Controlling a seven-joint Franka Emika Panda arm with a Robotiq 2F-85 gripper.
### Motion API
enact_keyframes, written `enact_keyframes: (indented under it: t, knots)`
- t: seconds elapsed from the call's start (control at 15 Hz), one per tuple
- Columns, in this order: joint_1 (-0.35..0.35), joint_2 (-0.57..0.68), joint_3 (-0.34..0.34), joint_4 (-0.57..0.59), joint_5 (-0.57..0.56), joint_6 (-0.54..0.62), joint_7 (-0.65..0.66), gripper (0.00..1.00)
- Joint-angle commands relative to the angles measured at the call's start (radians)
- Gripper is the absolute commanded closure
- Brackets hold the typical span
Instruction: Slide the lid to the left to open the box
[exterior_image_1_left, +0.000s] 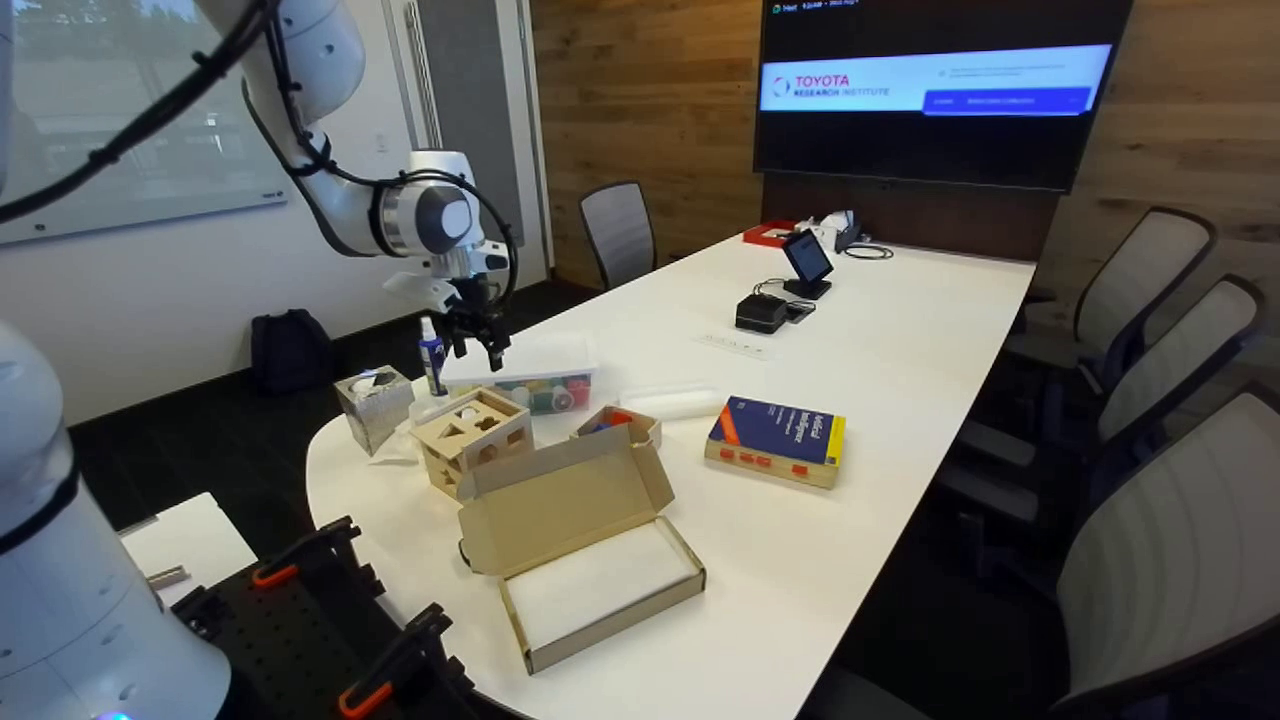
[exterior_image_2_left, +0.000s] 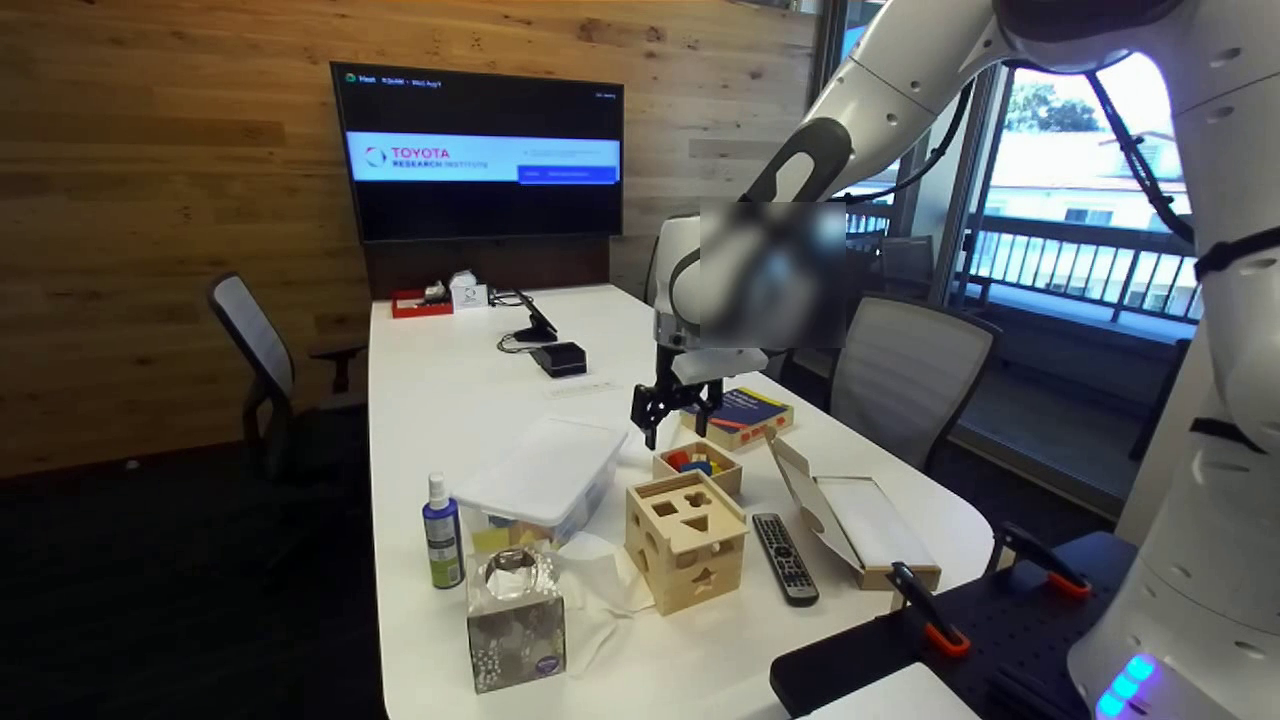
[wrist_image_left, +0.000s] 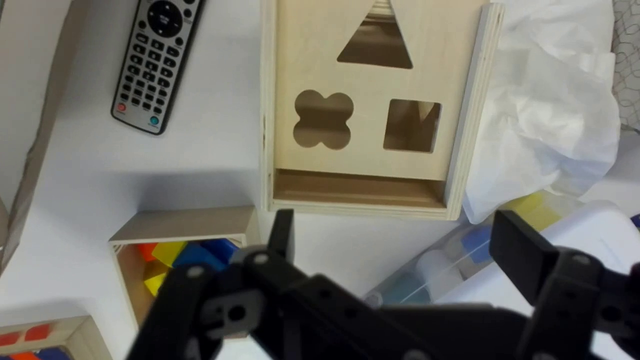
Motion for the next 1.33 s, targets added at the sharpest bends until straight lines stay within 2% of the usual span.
enact_keyframes:
  t: [0.0,0.47,1.0,1.27]
  knots:
    - [0.034,0.065,-0.028,0.043,0.034,0.028,0.012,0.0]
    - [0.028,0.173,-0.028,0.114,0.08,0.048,-0.019,0.0]
    - [0.018,0.219,-0.021,0.123,0.151,0.064,-0.029,0.0]
    - [0.034,0.231,-0.04,0.132,0.147,0.064,-0.013,0.0]
